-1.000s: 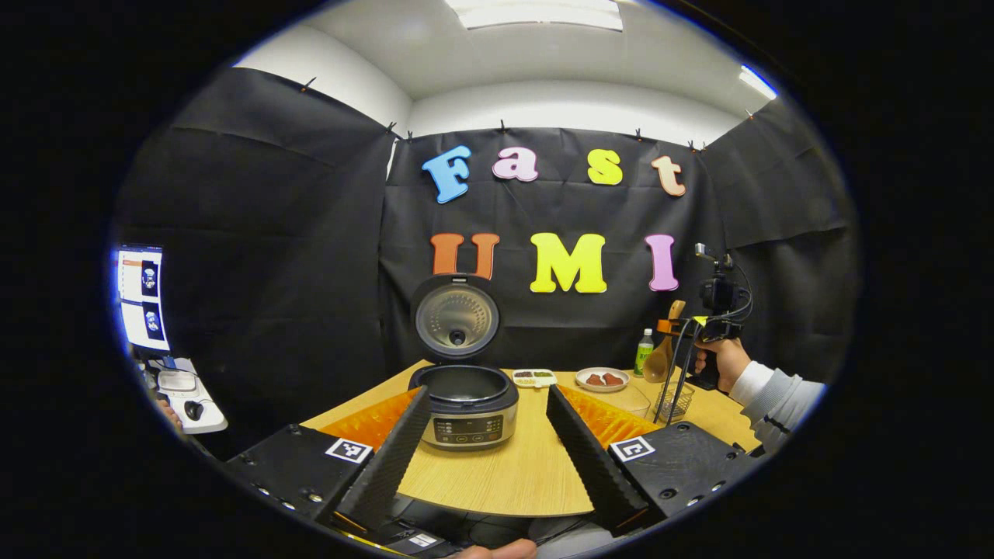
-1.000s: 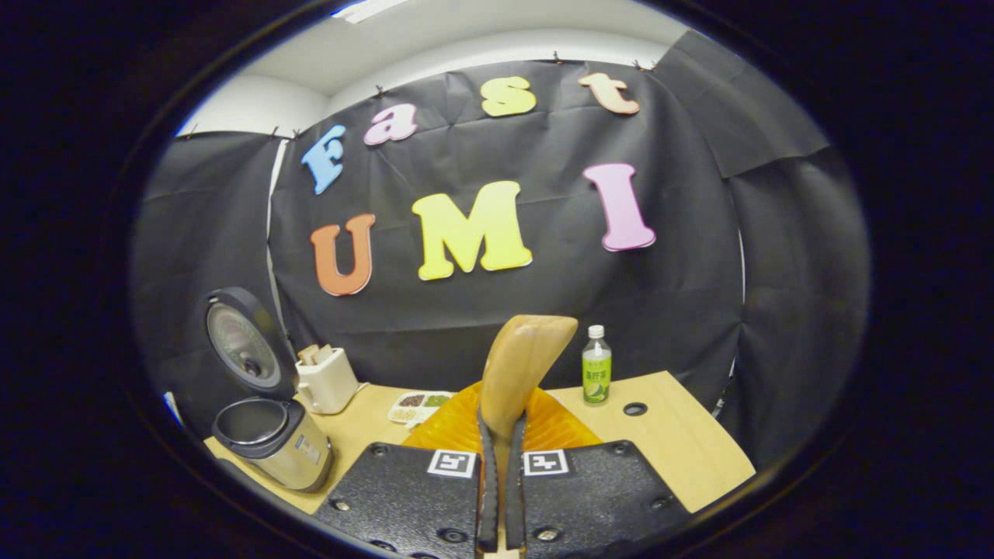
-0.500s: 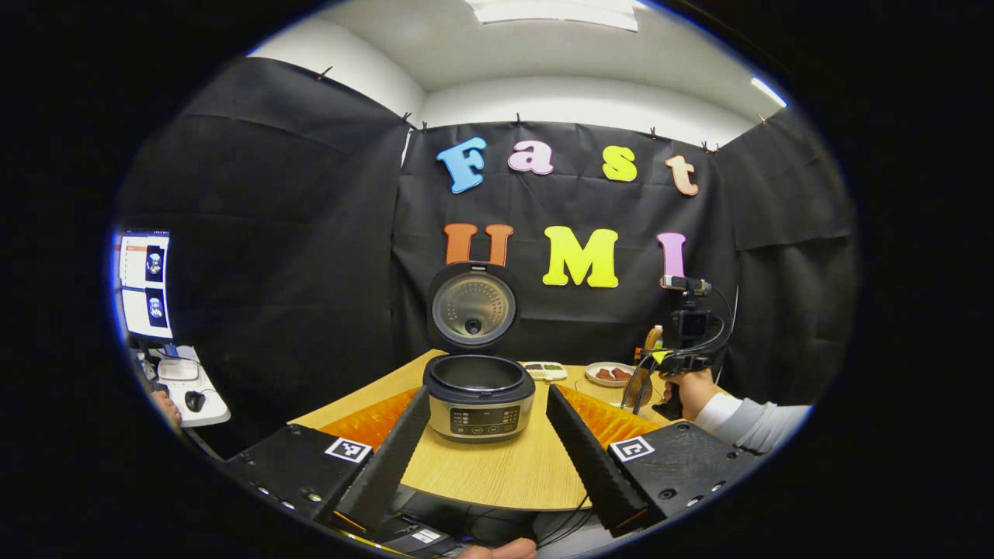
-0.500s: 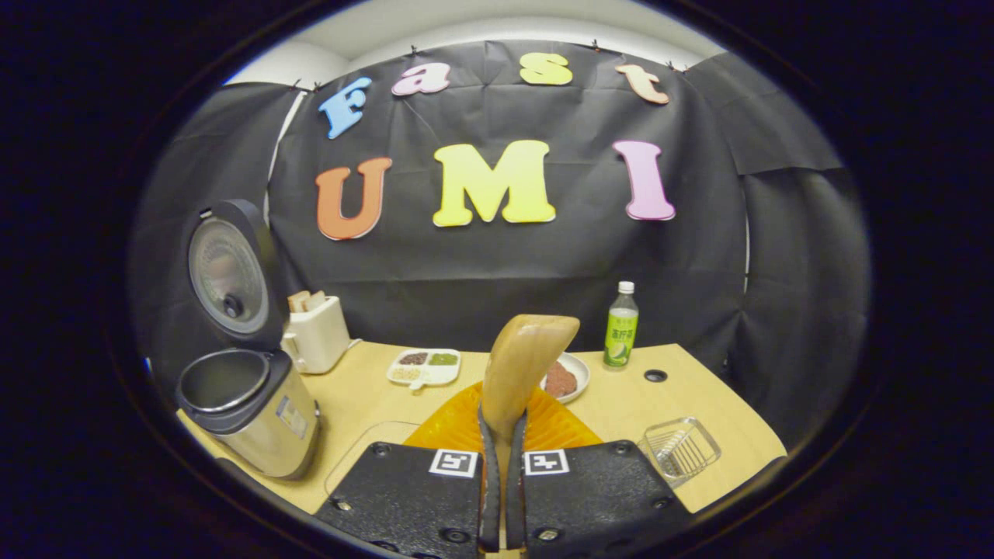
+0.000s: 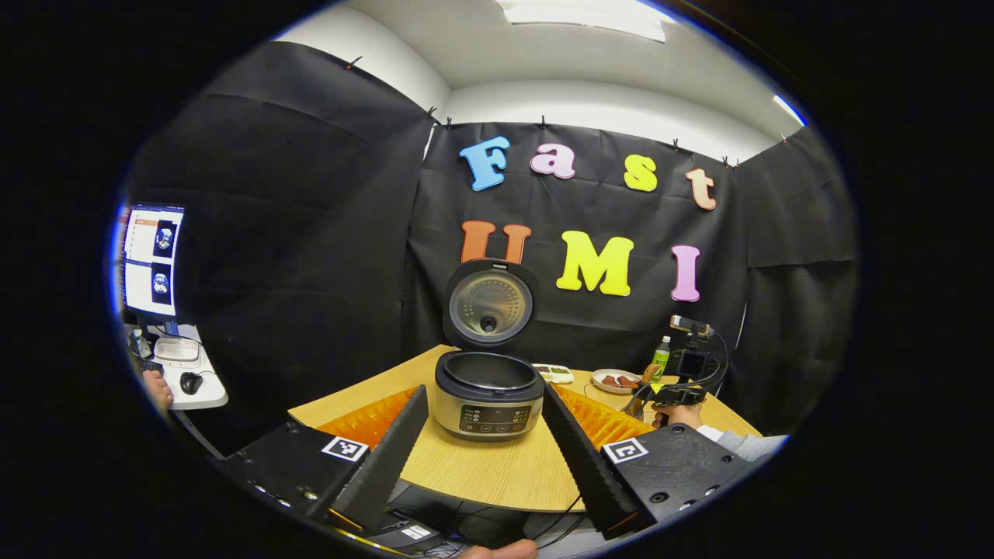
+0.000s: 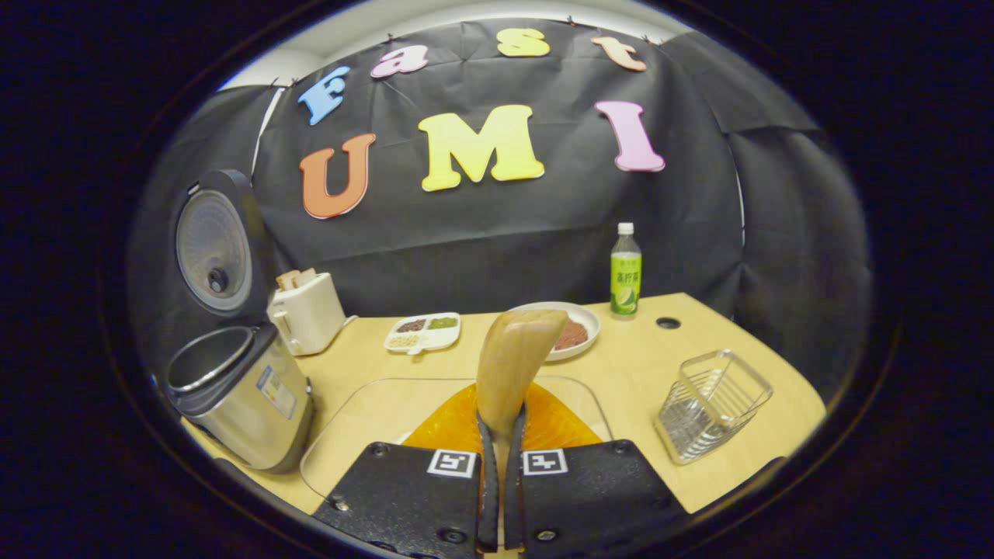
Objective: Close the left gripper, press the button to open the rice cooker; take a wooden spoon from the chopstick holder with the right hand, scoop a spoonful of rice and pour it into the rice cooker, then put the wooden spoon back into the chopstick holder.
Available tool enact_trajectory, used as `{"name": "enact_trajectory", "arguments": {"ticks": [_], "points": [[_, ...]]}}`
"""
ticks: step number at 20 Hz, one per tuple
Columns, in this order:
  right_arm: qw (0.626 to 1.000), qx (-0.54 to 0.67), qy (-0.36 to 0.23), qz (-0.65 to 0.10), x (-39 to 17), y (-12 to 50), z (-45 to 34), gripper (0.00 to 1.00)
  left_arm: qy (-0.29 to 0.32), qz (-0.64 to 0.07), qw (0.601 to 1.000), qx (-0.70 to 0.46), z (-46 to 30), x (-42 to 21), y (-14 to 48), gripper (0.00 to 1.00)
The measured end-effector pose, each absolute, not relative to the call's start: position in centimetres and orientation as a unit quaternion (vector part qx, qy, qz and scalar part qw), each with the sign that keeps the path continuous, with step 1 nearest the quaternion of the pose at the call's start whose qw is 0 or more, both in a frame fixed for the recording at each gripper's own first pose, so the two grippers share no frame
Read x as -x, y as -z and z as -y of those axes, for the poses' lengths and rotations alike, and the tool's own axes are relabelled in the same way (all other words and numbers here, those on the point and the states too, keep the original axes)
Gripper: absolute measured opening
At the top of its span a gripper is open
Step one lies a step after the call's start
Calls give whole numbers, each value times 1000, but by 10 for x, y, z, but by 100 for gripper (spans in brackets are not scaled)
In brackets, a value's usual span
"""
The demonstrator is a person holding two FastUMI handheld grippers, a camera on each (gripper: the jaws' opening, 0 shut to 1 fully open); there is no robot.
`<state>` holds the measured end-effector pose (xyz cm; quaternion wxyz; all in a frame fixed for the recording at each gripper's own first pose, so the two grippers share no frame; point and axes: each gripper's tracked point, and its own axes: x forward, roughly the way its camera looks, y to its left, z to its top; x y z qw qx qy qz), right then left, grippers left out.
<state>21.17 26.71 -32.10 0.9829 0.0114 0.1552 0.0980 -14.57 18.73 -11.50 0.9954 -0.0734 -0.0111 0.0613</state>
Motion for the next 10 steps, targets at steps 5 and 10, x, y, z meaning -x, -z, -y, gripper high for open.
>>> {"name": "enact_trajectory", "arguments": {"ticks": [5, 10], "points": [[963, -123, -134, -201, -211, 327, -276, 9, -51, 5, 997, 63, -178, 143, 119, 95], [905, -318, -133, -249, -219, 332, -262, 8, -51, 3, 998, 42, -177, 140, 120, 95]]}}
